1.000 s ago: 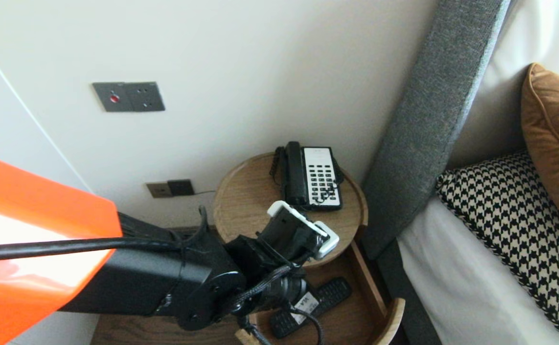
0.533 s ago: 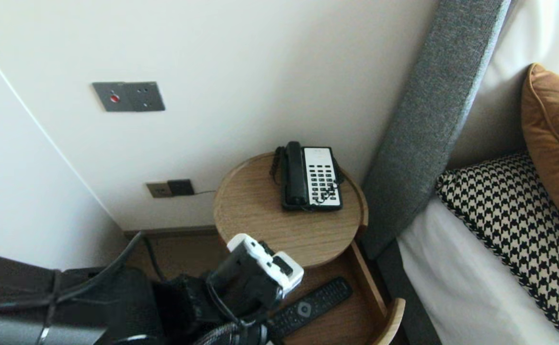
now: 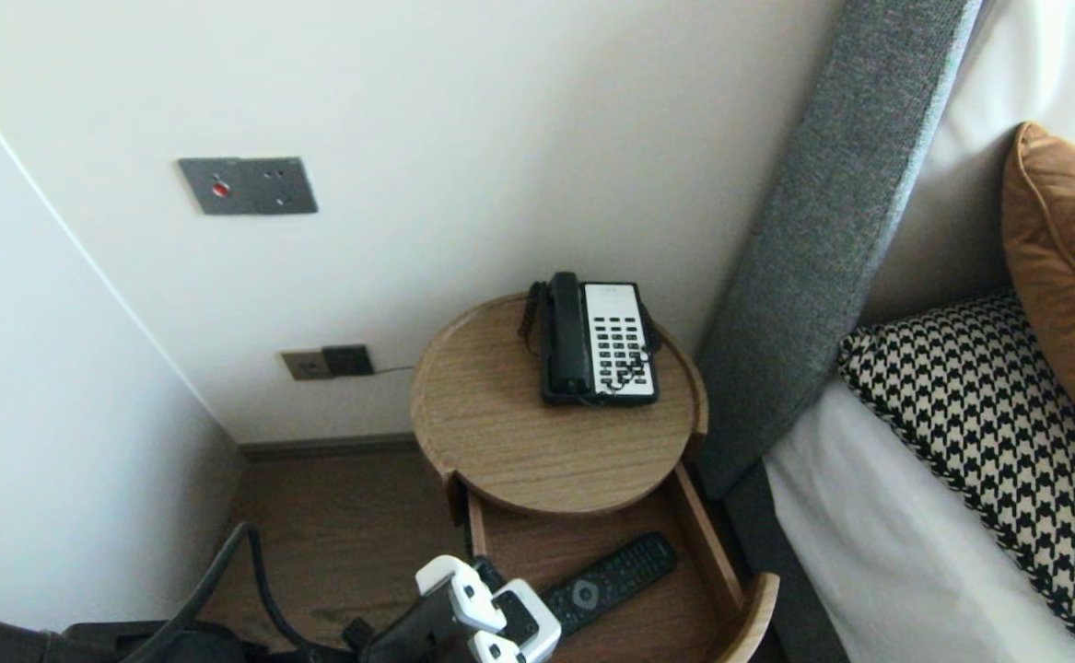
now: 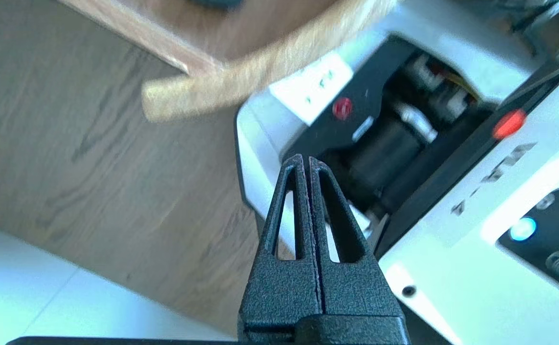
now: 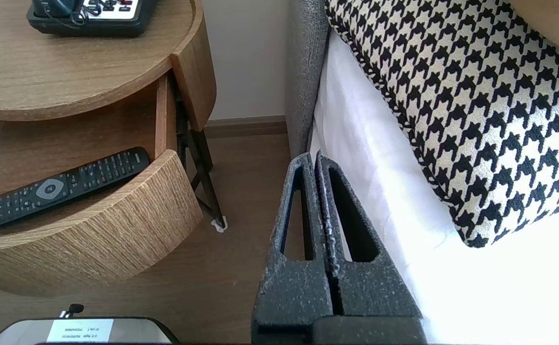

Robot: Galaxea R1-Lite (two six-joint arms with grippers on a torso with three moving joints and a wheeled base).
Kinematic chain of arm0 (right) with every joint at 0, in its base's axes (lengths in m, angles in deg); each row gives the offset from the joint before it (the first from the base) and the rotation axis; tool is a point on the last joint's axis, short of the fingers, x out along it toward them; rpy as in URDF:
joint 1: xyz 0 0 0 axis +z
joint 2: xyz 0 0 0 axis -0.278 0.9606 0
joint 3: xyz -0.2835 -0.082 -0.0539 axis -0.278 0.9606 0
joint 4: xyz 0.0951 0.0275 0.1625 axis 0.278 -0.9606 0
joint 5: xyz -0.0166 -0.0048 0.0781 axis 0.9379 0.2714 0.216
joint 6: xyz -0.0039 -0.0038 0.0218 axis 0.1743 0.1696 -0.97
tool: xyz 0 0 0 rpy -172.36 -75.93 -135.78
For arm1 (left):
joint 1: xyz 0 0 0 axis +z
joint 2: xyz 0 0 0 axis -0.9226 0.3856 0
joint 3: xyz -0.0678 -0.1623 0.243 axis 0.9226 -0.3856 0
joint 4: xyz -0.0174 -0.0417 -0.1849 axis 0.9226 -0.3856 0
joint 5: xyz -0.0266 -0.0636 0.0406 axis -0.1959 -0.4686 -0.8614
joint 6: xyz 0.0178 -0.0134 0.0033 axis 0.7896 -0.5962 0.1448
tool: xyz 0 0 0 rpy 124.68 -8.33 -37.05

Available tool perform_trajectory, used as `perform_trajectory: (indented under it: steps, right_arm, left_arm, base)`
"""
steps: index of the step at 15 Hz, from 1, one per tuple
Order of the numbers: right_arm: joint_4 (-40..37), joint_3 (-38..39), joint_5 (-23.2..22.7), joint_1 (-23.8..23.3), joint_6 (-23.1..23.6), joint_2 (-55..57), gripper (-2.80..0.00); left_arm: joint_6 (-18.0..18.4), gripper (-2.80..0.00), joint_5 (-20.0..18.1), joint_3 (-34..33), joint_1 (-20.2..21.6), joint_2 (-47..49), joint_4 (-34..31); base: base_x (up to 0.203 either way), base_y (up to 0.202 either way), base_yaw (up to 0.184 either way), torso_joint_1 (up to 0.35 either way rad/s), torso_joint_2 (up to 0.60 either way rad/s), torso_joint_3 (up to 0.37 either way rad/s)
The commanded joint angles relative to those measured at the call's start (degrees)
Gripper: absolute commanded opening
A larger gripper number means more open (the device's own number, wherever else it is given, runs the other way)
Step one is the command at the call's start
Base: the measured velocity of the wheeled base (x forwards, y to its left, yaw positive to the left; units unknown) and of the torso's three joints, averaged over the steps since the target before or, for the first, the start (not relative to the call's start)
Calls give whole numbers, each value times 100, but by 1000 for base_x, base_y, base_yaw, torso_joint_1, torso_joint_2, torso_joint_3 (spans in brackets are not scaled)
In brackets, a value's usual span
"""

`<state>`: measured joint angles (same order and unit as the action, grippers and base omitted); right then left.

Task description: Close the nightstand drawer

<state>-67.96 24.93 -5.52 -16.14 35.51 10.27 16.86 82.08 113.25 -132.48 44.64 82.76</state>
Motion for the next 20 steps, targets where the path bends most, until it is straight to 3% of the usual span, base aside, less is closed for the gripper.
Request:
perform_trajectory:
  steps: [1, 7, 13, 20]
  right_arm:
    - [-2, 0, 1, 0, 2, -19, -280]
    - [-2, 0, 1, 0, 2, -19, -280]
    - [-2, 0, 1, 0, 2, -19, -280]
    - [-2, 0, 1, 0, 2, -19, -280]
  left_arm:
    - [-14, -280, -10, -166, -6, 127, 78]
    - [-33, -280, -23, -230, 3, 456, 270]
    - [28, -280, 23, -118, 37, 971, 927]
    - [46, -280, 15, 217, 497, 1235, 936]
  base:
    - [0, 0, 0, 0, 0, 0]
    - [0, 0, 0, 0, 0, 0]
    - [0, 0, 0, 0, 0, 0]
    - [0, 0, 0, 0, 0, 0]
